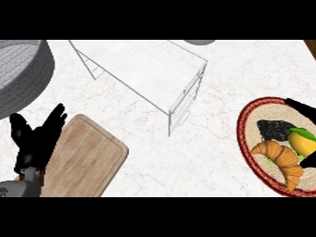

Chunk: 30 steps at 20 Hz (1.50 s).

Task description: Pick the lemon from the placemat and place it in the tiered shelf

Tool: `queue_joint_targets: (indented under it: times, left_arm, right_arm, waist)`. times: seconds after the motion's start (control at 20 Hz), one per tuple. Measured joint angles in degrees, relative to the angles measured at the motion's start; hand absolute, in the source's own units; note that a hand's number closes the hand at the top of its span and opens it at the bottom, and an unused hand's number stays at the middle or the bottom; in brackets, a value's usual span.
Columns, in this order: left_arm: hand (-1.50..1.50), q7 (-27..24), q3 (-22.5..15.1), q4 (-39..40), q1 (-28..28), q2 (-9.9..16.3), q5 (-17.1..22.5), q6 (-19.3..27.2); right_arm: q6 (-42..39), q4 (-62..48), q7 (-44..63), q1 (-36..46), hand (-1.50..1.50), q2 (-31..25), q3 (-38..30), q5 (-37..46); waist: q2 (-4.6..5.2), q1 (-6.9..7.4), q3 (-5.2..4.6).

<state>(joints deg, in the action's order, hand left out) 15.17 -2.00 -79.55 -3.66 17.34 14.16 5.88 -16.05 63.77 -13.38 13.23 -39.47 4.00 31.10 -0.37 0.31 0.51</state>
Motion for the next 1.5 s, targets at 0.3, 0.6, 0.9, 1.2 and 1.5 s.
queue_joint_targets:
  times: [0.3, 0.6, 0.9, 1.2, 1.5]
  left_arm:
    - [0.00, -1.13, 0.27, 0.59, -0.23, -0.65, -0.86, -0.50]
    - [0.00, -0.70, 1.57, 0.94, -0.21, -0.86, -0.74, -1.42]
    - [0.00, 0.15, 1.56, -0.60, 0.37, -1.14, -1.80, -0.77]
    - [0.00, 0.70, 1.26, -1.05, -0.60, -1.15, -1.90, -0.96]
    - [0.00, 1.65, 0.30, -0.44, -1.29, -1.57, -2.03, -1.47]
  right_arm:
    - [-0.96, -0.63, -4.40, 0.54, 1.50, -0.54, 5.67, 6.40]
    - [-1.68, -1.11, -10.01, -0.06, 1.50, 0.01, 5.38, 7.24]
    - [-0.65, 3.33, -2.06, -0.67, 1.50, 6.56, 4.71, 7.55]
    - [1.63, 5.74, 15.36, 3.08, 1.50, 17.71, 3.41, 8.72]
    - [10.85, 10.72, 31.43, 9.68, 1.50, 31.48, 3.56, 11.53]
  waist:
    - [-0.18, 0.20, -0.19]
    - [-0.46, -0.15, -0.48]
    - [-0.68, -0.47, -1.19]
    - [-0.76, 0.95, -2.07]
    - [-1.24, 2.27, -1.52]
